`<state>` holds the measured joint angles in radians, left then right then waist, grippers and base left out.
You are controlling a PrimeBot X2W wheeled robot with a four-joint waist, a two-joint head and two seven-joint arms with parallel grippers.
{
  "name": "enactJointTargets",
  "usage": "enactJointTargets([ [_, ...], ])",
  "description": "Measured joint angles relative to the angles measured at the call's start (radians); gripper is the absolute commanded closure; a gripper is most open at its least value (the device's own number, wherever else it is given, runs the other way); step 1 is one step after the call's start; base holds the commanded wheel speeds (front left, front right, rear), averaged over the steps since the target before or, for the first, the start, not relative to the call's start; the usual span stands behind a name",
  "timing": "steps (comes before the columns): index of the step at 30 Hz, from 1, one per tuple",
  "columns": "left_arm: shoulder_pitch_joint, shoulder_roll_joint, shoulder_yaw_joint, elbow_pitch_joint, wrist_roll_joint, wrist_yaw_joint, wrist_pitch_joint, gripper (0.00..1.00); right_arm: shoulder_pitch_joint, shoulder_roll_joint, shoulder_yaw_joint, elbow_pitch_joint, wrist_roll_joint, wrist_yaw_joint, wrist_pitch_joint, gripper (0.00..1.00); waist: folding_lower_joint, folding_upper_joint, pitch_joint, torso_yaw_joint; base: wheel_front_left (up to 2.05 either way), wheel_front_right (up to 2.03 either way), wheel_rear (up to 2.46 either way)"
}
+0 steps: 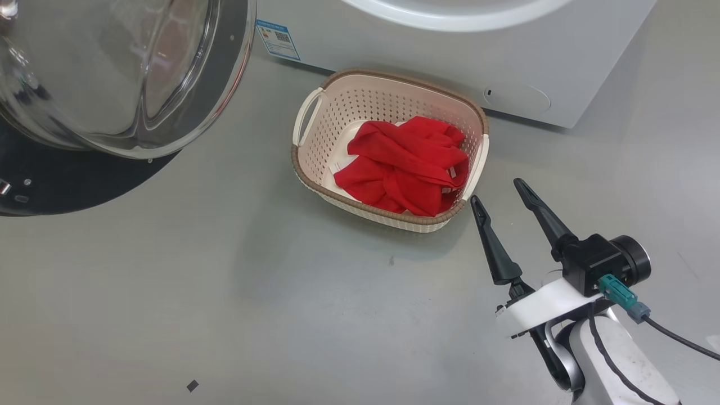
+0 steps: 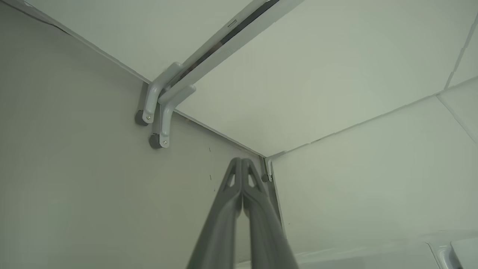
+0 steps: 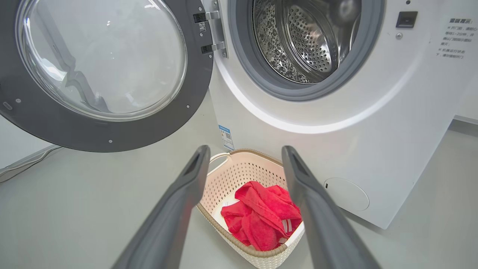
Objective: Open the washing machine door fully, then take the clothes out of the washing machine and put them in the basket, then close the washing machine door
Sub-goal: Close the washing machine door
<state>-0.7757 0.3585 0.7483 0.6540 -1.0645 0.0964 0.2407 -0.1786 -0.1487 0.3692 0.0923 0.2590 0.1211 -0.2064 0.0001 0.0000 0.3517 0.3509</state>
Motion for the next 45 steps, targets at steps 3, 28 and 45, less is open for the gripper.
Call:
enactJointTargets([
  [3, -0.021, -0.004, 0.001, 0.035, -0.032, 0.003, 0.051, 1.0, -0.002, 0.0, 0.0, 0.0, 0.001, 0.0, 0.0, 0.0, 0.0, 0.0, 0.001, -0.002, 0.0, 0.0, 0.0],
  [28, -0.106, -0.014, -0.088, 0.165, -0.078, 0.013, 0.348, 1.0, -0.015, 0.003, 0.004, 0.006, 0.002, 0.0, -0.003, 0.0, 0.0, 0.0, -0.006, -0.004, 0.0, 0.0, 0.0],
  [45, -0.105, -0.016, -0.17, 0.174, -0.09, -0.052, 0.555, 1.0, -0.017, 0.012, 0.002, 0.02, 0.004, 0.0, -0.011, 0.0, 0.0, 0.0, -0.021, -0.008, 0.0, 0.0, 0.0],
])
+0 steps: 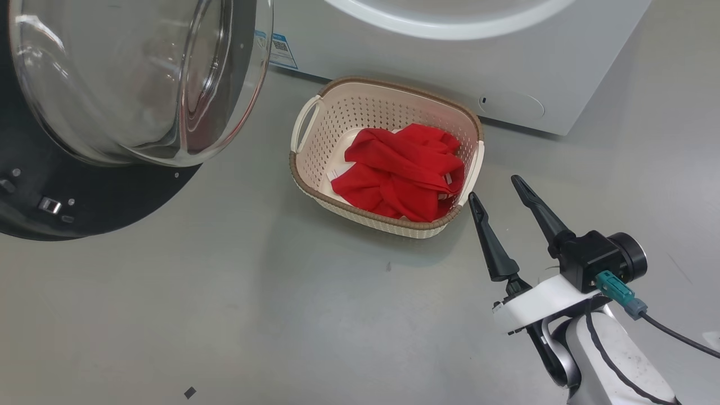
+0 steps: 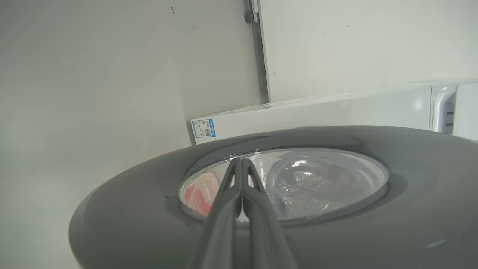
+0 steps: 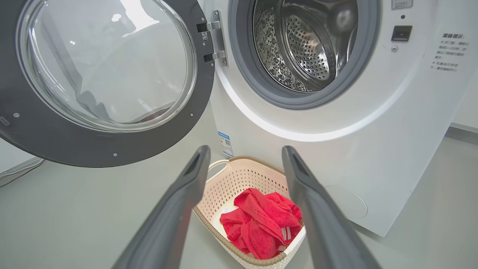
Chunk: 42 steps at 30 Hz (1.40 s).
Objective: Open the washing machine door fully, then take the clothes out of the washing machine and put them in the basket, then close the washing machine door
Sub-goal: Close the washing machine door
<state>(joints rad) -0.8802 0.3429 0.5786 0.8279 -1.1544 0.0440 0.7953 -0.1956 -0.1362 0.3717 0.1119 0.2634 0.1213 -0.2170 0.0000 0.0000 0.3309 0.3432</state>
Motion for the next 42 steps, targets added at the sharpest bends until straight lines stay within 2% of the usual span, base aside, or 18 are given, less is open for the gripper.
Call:
enactJointTargets([
  [17, 0.083, -0.054, -0.095, -0.04, -0.053, -0.112, 0.269, 1.0, 0.0, 0.011, -0.004, 0.019, 0.01, 0.0, -0.01, 0.0, 0.0, 0.0, -0.04, 0.005, 0.0, 0.0, 0.0],
  [31, 0.146, -0.141, -0.092, -0.137, -0.152, -0.146, 0.422, 1.0, 0.001, 0.017, -0.007, 0.026, 0.02, 0.0, -0.019, 0.0, 0.0, 0.0, -0.065, 0.001, 0.0, 0.0, 0.0],
  [42, 0.208, -0.233, -0.093, -0.258, -0.225, -0.147, 0.497, 1.0, 0.006, 0.023, -0.008, 0.035, 0.028, -0.001, -0.019, 0.0, 0.0, 0.0, -0.09, -0.005, 0.0, 0.0, 0.0],
])
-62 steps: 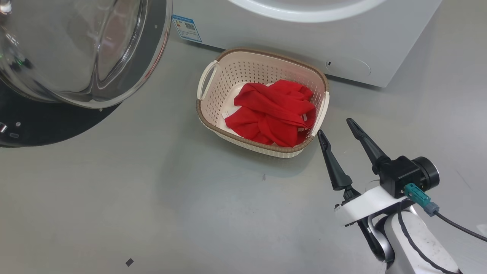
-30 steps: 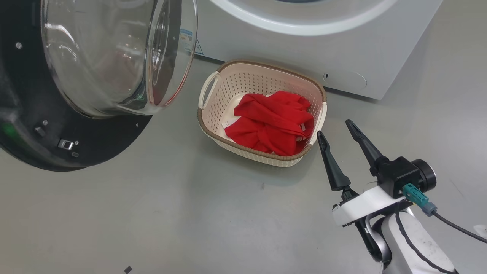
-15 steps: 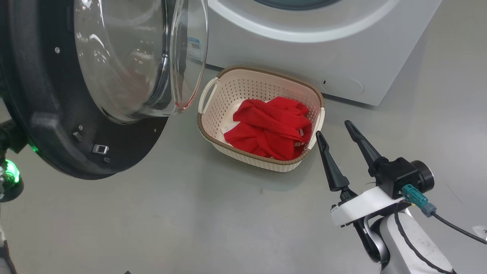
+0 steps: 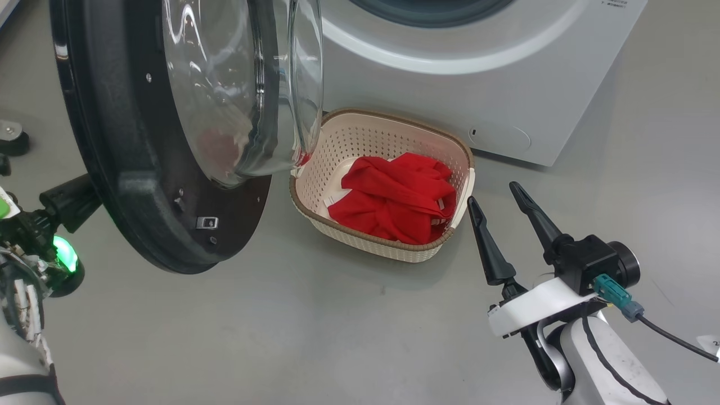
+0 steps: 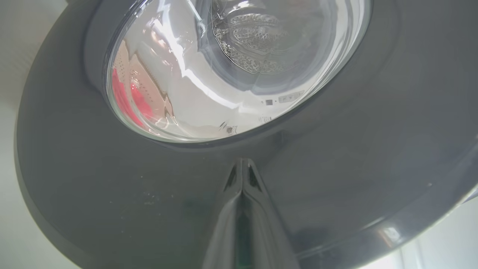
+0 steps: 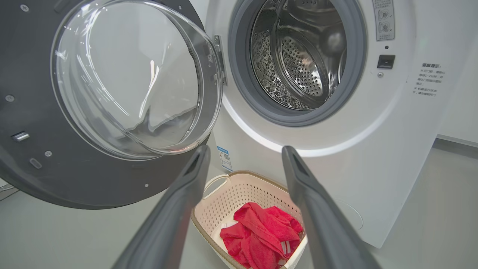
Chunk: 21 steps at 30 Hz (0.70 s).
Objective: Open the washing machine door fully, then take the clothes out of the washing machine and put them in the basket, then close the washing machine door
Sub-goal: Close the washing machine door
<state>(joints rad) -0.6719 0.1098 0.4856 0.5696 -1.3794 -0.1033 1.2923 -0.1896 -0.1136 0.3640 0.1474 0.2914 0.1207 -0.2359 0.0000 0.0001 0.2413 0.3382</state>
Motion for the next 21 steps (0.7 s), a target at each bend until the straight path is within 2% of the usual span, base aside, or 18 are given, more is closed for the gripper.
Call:
enactJointTargets([
  [14, 0.073, -0.056, 0.025, -0.089, -0.038, 0.002, 0.001, 1.0, 0.011, 0.016, 0.025, 0.012, 0.003, 0.0, -0.007, 0.0, 0.0, 0.0, -0.021, -0.043, 0.0, 0.0, 0.0],
  [21, 0.108, -0.069, 0.018, -0.132, -0.039, 0.019, 0.001, 1.0, 0.015, 0.017, 0.022, 0.014, 0.011, 0.0, -0.007, 0.0, 0.0, 0.0, -0.034, -0.078, 0.0, 0.0, 0.0],
])
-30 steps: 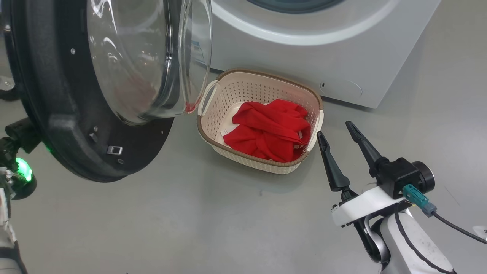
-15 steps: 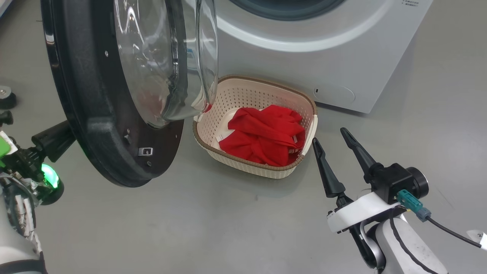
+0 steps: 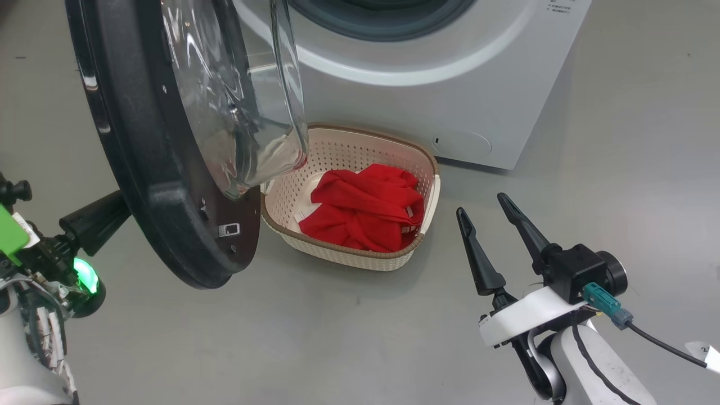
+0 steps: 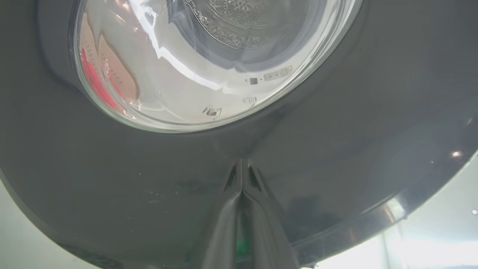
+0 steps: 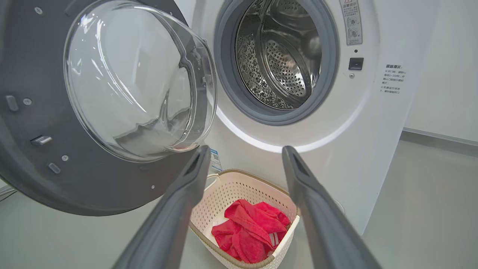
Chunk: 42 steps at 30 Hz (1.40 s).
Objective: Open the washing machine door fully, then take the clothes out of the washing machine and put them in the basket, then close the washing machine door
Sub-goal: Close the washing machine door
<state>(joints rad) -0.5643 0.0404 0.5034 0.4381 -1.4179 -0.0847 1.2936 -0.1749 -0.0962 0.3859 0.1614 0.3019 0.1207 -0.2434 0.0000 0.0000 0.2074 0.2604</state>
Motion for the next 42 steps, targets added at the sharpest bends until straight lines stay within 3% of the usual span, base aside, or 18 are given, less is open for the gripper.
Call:
enactJointTargets([
  [10, 0.035, -0.017, -0.027, -0.065, -0.003, 0.009, -0.021, 1.0, 0.001, 0.001, -0.017, -0.005, 0.003, -0.009, -0.001, 0.0, 0.0, 0.0, -0.003, -0.02, 0.0, 0.0, 0.0],
  [17, 0.087, 0.004, -0.069, -0.169, 0.188, -0.038, -0.157, 1.0, 0.002, 0.001, -0.037, -0.016, 0.004, -0.019, -0.001, 0.0, 0.0, 0.0, 0.003, -0.007, 0.0, 0.0, 0.0],
  [23, 0.162, 0.059, -0.107, -0.272, 0.383, -0.044, -0.329, 1.0, 0.001, 0.001, -0.055, -0.025, 0.006, -0.026, -0.003, 0.0, 0.0, 0.0, 0.008, 0.015, 0.0, 0.0, 0.0],
  [31, 0.247, 0.124, -0.299, -0.507, 0.58, -0.044, -0.606, 1.0, 0.001, 0.0, -0.065, -0.028, 0.006, -0.027, -0.004, 0.0, 0.0, 0.0, 0.009, 0.041, 0.0, 0.0, 0.0],
  [42, 0.428, 0.132, -0.408, -0.475, 0.74, -0.044, -0.999, 1.0, 0.001, -0.003, -0.064, -0.028, 0.006, -0.026, -0.004, 0.0, 0.0, 0.0, 0.005, 0.043, 0.0, 0.0, 0.0],
])
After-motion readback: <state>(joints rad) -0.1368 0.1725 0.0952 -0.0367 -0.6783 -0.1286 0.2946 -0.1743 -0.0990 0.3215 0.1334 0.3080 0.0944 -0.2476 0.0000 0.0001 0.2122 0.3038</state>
